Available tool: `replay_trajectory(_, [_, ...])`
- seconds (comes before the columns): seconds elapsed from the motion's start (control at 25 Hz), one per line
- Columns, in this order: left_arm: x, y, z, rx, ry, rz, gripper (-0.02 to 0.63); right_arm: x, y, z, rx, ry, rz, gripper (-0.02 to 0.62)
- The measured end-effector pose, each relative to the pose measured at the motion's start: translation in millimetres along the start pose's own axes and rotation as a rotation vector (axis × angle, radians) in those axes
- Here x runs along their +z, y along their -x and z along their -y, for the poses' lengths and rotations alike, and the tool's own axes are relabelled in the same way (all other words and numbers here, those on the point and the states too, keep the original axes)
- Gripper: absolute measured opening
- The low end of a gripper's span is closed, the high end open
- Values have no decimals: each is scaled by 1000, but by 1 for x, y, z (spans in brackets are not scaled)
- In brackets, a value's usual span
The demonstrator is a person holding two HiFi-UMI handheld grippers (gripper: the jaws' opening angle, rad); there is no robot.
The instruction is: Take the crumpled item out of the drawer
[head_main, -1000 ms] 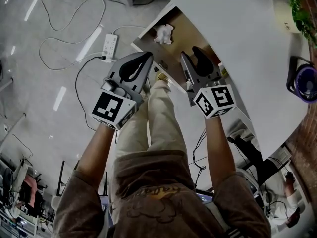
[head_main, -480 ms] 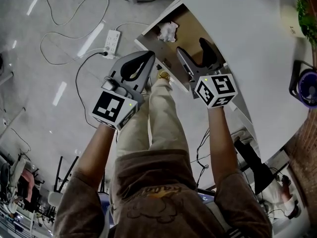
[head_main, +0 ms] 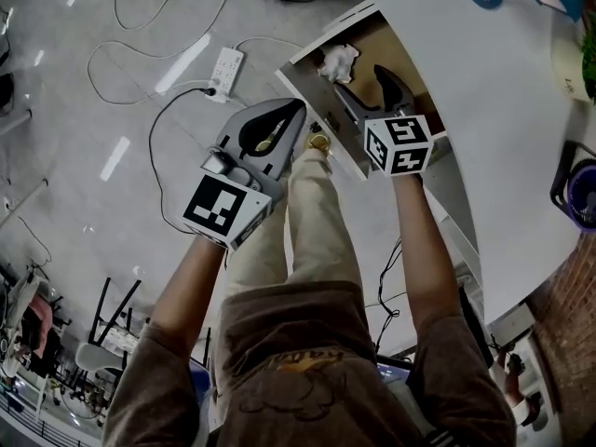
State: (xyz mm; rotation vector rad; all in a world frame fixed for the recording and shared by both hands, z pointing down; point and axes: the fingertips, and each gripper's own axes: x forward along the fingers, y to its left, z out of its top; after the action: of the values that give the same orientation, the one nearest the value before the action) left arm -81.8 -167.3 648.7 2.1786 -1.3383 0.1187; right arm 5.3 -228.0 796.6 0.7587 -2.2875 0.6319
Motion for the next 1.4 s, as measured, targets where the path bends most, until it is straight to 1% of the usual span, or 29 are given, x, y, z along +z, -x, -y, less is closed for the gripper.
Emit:
replay_trajectory(0.16, [-4,6,-6,35,26,2,8,-10,-23,10,-8,27,-50,362])
replay_trajectory(0.36, [-7,10,-7,51,37,11,8,-25,-50,20,-35,73,-114,364])
replay_trajectory(0.52, [-14,10,-9,67,53,6,8,-34,-67,29,-60,101,-152,386])
replay_trajectory(0.76, [-24,6,-8,59,86,-3,8,-45,-83,33,-63,149,-191,396])
replay_trajectory(0.96, [-26,4,-8,53,96,-2,8,-51,-93,31,-67,242,-230,405])
replay_trajectory(1.08, [-30,1,-10,53,94,-7,8,-54,-98,30,-57,240,-248,405])
replay_trajectory(1.32, [-32,-1,-12,52,98,-7,8,-58,-99,30,-54,239,-256,369])
replay_trajectory(1.4, [-31,0,-14,53,96,-11,8,-58,-98,28,-49,247,-269,340])
